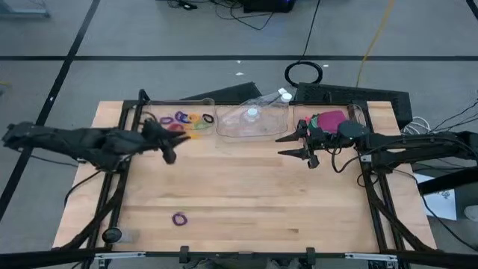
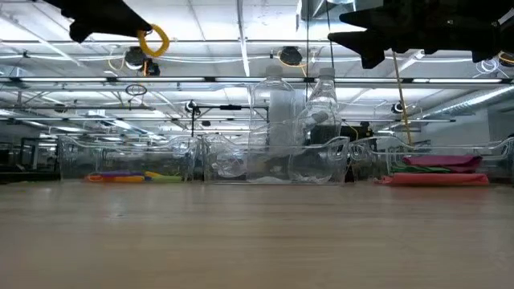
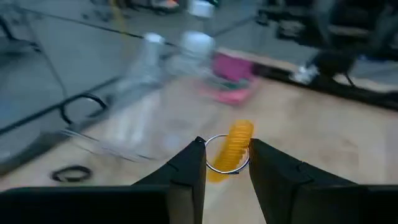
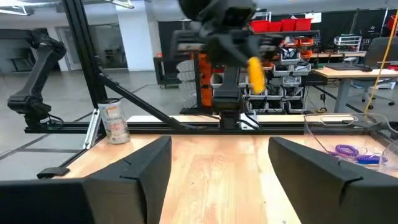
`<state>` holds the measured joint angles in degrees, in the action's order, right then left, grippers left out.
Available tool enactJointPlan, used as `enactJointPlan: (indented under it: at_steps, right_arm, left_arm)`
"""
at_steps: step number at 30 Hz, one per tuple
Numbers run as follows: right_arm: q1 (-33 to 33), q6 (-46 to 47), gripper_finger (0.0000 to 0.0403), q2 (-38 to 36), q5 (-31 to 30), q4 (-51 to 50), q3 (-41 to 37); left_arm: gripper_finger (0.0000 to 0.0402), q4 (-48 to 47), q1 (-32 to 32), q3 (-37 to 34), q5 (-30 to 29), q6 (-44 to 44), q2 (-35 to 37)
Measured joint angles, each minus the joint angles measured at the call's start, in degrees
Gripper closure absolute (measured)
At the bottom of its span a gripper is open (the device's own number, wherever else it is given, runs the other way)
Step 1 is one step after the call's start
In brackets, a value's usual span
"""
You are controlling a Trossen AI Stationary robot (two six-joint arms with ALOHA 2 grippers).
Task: Pick & Place Sports Items
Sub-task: Put the yellow spring keychain into the left transparent bin
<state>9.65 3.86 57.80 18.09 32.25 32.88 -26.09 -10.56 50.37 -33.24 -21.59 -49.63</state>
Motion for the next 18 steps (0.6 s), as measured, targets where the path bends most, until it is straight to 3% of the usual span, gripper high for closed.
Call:
enactJointPlan:
  at_steps: [9, 18]
  right_arm:
    - [0.00, 0.00, 0.0206, -0.01, 0.00, 0.02, 0.00]
    - [0.00, 0.00, 0.0206, -0.02, 0.00, 0.02, -0.01]
  left_arm:
    - [0.0324, -0.84, 11.96, 0.07, -0.32, 1.82, 2.72]
    - [0.0324, -5.02, 25.55, -0.43, -0.18, 0.47, -2.34]
